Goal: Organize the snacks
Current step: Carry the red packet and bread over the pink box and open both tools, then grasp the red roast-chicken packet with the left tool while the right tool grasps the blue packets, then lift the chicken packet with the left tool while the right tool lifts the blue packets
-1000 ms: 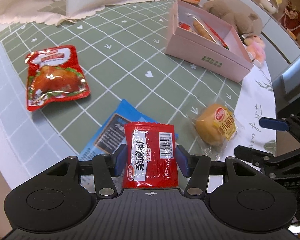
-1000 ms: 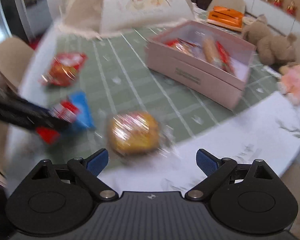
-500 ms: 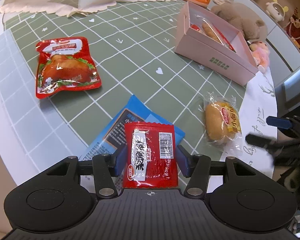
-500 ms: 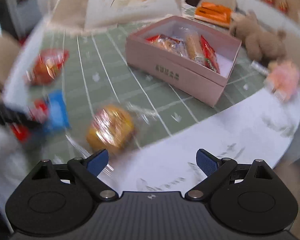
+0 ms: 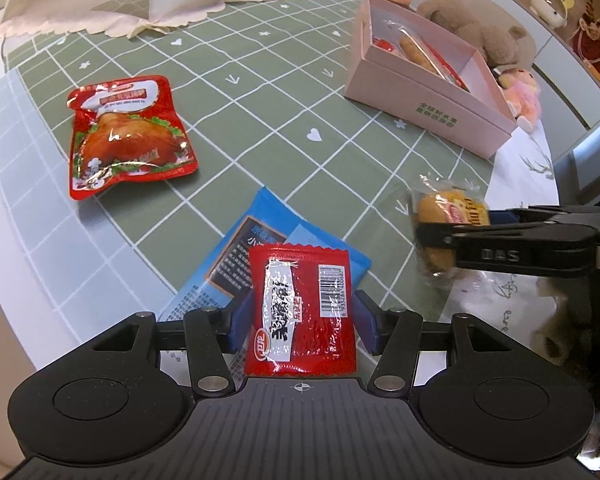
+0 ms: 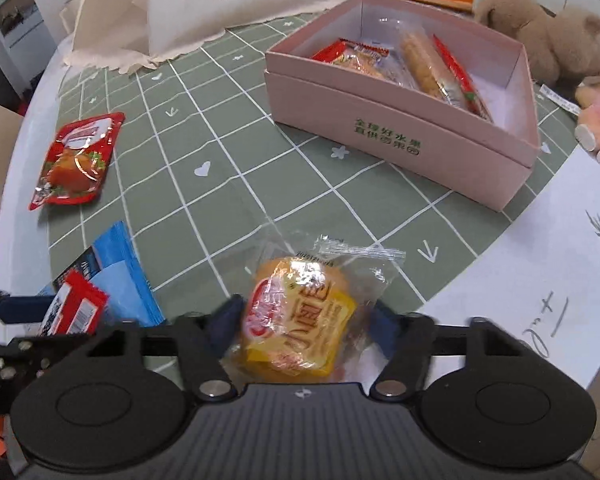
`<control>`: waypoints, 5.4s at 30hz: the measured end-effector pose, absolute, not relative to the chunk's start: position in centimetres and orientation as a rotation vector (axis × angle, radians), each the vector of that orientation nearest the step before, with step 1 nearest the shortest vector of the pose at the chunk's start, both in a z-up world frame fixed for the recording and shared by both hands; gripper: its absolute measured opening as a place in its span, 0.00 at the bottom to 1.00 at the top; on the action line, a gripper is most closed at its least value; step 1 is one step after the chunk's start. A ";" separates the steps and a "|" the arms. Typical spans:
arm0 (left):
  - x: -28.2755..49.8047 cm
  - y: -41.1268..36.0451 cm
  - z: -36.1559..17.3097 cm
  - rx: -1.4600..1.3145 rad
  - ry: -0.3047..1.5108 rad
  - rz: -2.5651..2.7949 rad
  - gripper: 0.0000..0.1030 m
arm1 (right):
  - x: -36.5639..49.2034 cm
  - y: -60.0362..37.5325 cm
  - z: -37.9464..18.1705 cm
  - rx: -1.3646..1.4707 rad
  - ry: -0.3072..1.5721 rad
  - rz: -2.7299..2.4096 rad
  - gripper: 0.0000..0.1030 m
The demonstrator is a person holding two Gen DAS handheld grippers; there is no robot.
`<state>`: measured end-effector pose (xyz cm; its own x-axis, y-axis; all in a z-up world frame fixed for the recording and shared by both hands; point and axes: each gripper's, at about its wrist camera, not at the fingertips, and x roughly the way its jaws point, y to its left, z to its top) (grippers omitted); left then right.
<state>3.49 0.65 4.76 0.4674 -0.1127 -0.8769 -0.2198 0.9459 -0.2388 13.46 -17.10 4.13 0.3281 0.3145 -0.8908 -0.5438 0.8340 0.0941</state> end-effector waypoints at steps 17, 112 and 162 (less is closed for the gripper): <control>16.7 -3.8 22.0 -0.242 0.591 -0.206 0.62 | 12.8 -25.4 12.2 -0.055 0.974 0.531 0.52; 8.7 10.5 3.5 -0.282 0.927 0.036 0.41 | 10.8 -14.0 3.7 -0.277 1.114 0.574 0.92; 7.0 5.8 2.3 -0.588 0.999 -0.108 0.31 | 9.4 -14.5 2.6 -0.285 1.020 0.674 0.91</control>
<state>7.03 5.82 2.28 0.5498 -0.3475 -0.7595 -0.1765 0.8405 -0.5123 9.44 -14.47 2.58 0.3456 0.3830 -0.8567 -0.6377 0.7656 0.0851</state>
